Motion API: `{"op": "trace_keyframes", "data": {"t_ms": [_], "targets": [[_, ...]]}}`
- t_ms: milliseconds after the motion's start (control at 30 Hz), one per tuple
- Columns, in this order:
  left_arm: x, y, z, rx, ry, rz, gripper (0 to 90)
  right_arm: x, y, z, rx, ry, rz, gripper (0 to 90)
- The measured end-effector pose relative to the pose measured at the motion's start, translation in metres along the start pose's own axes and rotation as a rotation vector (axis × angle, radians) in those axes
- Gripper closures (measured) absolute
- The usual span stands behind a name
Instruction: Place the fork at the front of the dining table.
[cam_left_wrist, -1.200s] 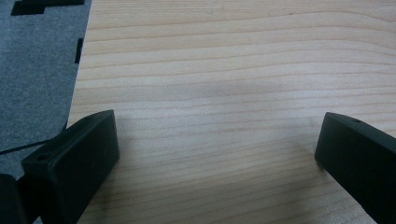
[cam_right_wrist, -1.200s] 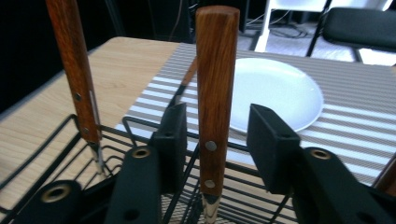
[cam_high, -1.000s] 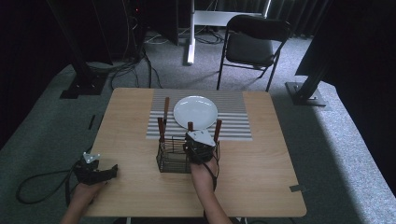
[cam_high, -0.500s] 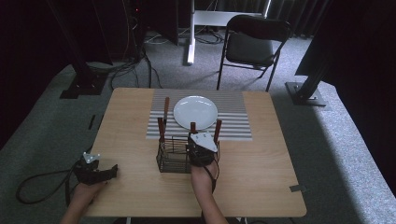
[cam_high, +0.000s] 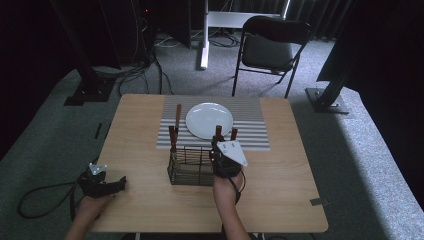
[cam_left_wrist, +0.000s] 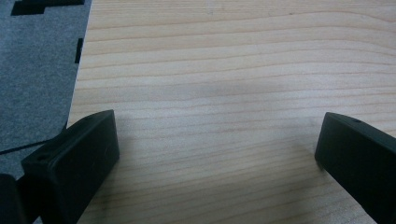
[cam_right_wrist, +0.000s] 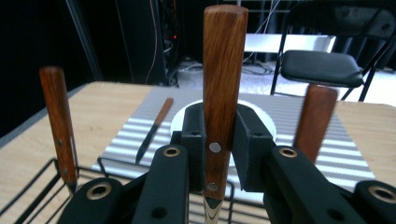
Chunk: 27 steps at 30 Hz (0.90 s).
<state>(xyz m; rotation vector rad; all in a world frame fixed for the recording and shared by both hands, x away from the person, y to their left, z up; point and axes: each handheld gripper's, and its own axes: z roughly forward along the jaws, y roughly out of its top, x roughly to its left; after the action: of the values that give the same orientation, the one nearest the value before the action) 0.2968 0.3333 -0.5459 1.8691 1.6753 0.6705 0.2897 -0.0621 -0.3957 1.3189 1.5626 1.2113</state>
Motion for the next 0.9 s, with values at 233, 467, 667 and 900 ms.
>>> {"op": "trace_keyframes", "data": {"t_ms": [233,467,667,900], "targets": [[0.001,0.000,0.000,0.003,-0.004,0.006,0.0,-0.006,0.017,-0.006,-0.062,-0.009,-0.004,76.1],[0.000,0.000,0.000,0.001,-0.004,0.005,0.0,-0.014,0.044,-0.012,-0.121,-0.020,-0.001,76.0],[0.000,0.000,0.000,0.001,-0.004,0.005,0.0,-0.014,0.056,-0.015,-0.153,-0.026,-0.021,76.1],[0.000,0.000,0.000,0.001,-0.004,0.005,0.0,-0.018,0.070,-0.013,-0.161,-0.015,-0.011,76.0]]}}
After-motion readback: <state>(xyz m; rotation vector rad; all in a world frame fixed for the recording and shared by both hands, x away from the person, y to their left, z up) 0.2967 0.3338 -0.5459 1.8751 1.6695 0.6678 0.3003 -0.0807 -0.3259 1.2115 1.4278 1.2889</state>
